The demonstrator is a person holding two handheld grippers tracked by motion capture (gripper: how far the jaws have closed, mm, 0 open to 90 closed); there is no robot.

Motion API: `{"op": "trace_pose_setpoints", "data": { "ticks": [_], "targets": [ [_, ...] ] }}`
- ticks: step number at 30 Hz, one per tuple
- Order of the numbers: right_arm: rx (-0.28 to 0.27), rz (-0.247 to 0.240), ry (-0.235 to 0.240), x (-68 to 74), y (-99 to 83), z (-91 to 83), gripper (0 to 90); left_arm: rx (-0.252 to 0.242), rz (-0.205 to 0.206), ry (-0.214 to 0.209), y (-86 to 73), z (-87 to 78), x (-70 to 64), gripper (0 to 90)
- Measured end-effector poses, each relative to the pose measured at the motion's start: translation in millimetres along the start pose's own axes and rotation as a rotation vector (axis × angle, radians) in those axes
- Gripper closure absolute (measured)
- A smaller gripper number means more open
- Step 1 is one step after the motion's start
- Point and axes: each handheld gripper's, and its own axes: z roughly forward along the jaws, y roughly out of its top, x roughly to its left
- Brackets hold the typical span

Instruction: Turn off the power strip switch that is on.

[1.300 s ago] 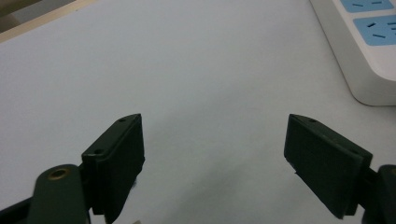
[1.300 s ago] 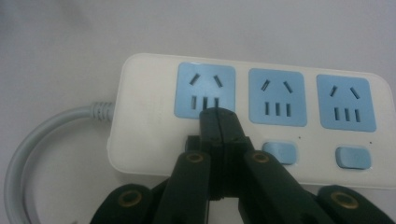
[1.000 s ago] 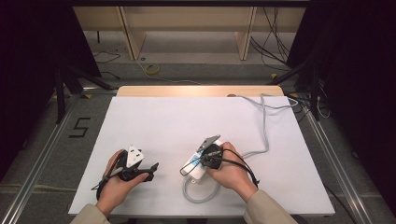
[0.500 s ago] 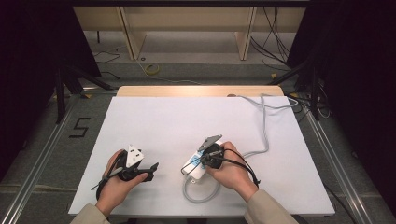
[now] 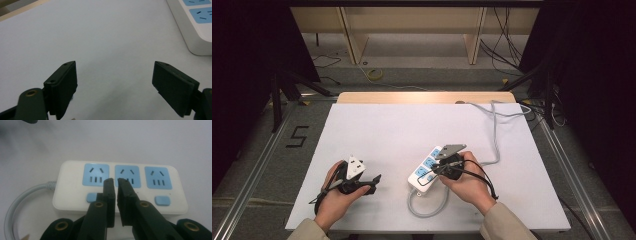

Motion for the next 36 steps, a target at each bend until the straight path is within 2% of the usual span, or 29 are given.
{"op": "trace_pose_setpoints", "data": {
  "ticks": [11, 21, 24, 36],
  "targets": [
    [-0.099, 0.065, -0.028, -22.9, -33.8, -31.0, 71.8, 0.01, 0.001, 0.0, -0.8, 1.0, -0.3, 20.0],
    [-0.166, 0.104, -0.058, -35.6, -61.4, -44.7, 59.3, 0.015, -0.002, -0.001, -1.6, 0.9, 0.0, 20.0],
    [-0.186, 0.123, -0.067, -37.4, -69.8, -47.5, 55.9, 0.014, 0.0, -0.001, -1.4, 0.7, -0.1, 20.0],
    [-0.233, 0.127, -0.097, -35.3, -96.3, -58.4, 46.0, 0.014, -0.003, 0.0, -1.5, 0.4, -0.1, 19.9]
  ]
}}
